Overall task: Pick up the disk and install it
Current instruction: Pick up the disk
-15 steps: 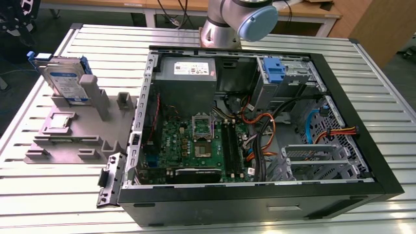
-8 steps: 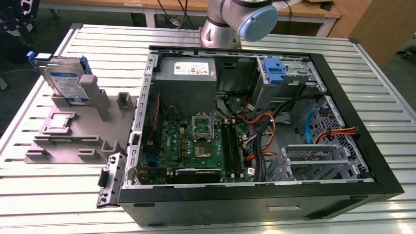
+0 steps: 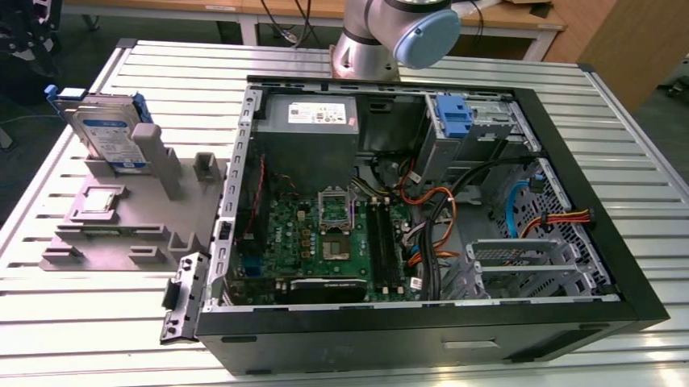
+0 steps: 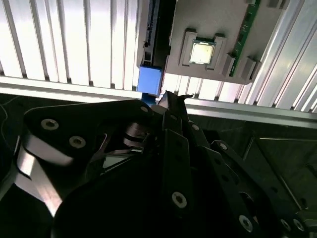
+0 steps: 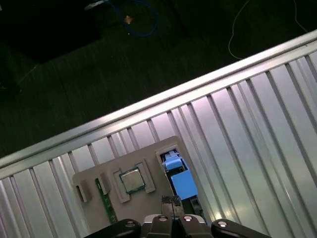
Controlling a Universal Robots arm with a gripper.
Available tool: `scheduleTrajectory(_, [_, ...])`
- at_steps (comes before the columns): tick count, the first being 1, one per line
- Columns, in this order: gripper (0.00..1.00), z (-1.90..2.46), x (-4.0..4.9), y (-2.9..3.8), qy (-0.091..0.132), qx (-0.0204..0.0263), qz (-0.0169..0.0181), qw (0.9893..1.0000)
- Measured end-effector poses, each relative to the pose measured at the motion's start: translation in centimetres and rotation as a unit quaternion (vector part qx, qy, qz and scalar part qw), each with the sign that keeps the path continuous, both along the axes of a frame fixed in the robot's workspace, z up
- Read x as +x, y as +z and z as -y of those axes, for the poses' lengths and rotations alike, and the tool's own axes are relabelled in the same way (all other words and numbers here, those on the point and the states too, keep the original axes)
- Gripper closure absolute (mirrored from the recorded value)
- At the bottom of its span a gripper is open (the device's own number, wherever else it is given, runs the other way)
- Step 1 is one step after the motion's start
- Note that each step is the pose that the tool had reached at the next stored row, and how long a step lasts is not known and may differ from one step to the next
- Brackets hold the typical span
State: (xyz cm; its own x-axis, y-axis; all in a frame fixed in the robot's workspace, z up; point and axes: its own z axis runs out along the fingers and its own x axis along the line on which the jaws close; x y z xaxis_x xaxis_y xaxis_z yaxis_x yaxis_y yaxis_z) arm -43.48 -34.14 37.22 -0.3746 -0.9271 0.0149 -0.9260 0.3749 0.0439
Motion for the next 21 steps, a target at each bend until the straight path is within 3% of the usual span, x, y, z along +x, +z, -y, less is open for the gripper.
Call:
scheduleTrajectory(3, [0.9,0.0,0.0,-0.02,0.022,-0.0001,0.0018,0.9998])
scheduleTrajectory(7, [0.9,-0.01,0.0,-0.1,0.028,0.0058,0.0106,0.9995])
scheduleTrajectory(9, [0.9,-0.01,0.0,-0.15,0.038,0.0073,0.0126,0.9992])
scheduleTrajectory(12, [0.9,0.0,0.0,-0.24,0.063,0.0076,0.013,0.9979])
scheduleTrajectory(16, [0.9,0.0,0.0,-0.36,0.098,0.008,0.0132,0.9951])
scheduleTrajectory(17, [0.9,0.0,-0.01,-0.36,0.102,0.0078,0.0152,0.9947])
scheduleTrajectory(21, [0.9,0.0,0.0,-0.37,0.109,0.0062,0.0322,0.9935])
